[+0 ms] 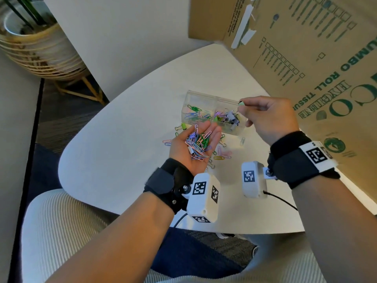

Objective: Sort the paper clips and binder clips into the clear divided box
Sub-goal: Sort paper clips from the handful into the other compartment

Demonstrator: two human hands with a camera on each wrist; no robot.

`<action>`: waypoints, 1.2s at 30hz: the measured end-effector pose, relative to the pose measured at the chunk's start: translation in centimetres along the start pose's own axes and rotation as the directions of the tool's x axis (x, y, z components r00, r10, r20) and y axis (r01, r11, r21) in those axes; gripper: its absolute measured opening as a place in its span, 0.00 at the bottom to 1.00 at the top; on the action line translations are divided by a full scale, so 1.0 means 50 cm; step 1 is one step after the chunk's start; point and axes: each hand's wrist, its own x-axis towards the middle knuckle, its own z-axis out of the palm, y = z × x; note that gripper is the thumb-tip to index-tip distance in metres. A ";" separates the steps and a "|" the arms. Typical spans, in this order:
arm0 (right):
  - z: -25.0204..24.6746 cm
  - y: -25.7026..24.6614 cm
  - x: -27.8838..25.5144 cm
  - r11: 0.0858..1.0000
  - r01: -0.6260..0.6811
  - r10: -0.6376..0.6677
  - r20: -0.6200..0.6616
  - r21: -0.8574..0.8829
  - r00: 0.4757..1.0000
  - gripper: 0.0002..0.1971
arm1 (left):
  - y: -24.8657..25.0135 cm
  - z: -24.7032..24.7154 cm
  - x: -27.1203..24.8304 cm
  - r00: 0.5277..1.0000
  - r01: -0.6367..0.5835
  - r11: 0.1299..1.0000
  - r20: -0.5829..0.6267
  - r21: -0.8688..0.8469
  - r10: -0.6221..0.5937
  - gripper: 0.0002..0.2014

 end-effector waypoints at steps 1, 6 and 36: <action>0.001 0.000 0.007 1.000 0.002 -0.002 -0.017 -0.014 1.000 0.08 | -0.001 0.001 0.000 1.000 0.008 1.000 -0.004 0.003 -0.008 0.23; 0.008 0.001 0.040 0.990 -0.002 -0.005 -0.045 -0.143 0.999 0.06 | -0.002 0.005 -0.002 1.000 0.014 1.000 -0.018 0.018 -0.014 0.25; 0.069 -0.061 -0.081 0.846 0.371 -0.174 0.460 -0.383 0.871 0.08 | -0.002 0.016 -0.007 1.000 -0.009 0.992 -0.007 0.124 0.010 0.17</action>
